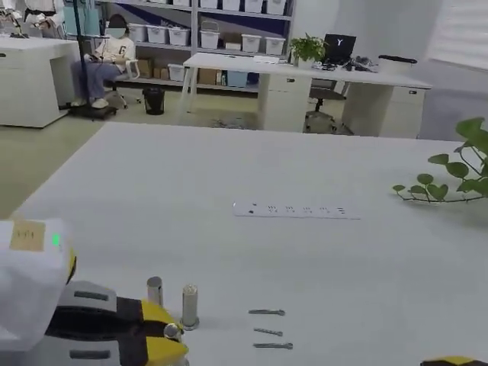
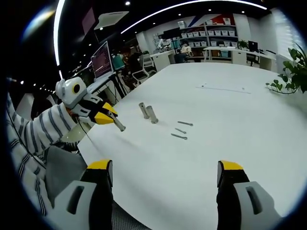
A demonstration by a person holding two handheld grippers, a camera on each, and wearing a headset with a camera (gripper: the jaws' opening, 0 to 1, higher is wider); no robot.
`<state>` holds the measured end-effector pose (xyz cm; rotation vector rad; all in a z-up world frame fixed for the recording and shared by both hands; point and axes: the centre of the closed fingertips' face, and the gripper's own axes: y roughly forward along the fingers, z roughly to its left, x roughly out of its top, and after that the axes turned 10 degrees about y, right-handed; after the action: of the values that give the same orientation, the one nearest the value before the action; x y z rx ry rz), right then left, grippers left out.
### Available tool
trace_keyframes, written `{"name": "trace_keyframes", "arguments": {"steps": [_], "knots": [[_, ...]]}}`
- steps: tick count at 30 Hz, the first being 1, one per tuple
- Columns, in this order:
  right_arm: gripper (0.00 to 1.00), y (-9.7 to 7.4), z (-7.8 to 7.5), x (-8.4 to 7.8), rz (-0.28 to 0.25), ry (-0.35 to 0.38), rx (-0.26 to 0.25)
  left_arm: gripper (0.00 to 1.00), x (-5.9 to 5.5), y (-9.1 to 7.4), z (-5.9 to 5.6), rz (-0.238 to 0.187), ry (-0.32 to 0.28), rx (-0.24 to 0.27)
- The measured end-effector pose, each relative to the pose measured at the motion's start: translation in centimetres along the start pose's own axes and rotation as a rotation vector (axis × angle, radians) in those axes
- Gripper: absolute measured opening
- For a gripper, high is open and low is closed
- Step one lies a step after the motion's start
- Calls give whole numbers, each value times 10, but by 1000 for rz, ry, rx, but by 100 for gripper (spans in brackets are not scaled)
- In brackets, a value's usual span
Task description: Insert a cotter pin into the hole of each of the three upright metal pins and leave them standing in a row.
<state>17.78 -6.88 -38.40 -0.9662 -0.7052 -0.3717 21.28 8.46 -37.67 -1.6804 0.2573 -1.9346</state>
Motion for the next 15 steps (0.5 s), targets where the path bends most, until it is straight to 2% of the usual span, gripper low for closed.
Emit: {"name": "trace_keyframes", "arguments": {"steps": [3, 8, 15], "knots": [[89, 1, 2, 0, 1, -7, 4, 5, -1, 6, -8, -2, 16, -20], [89, 2, 4, 0, 0, -10, 14, 5, -5, 15, -15, 4, 5, -38], [89, 7, 4, -4, 13, -4, 31, 5, -16, 27, -22, 24, -14, -49]]}}
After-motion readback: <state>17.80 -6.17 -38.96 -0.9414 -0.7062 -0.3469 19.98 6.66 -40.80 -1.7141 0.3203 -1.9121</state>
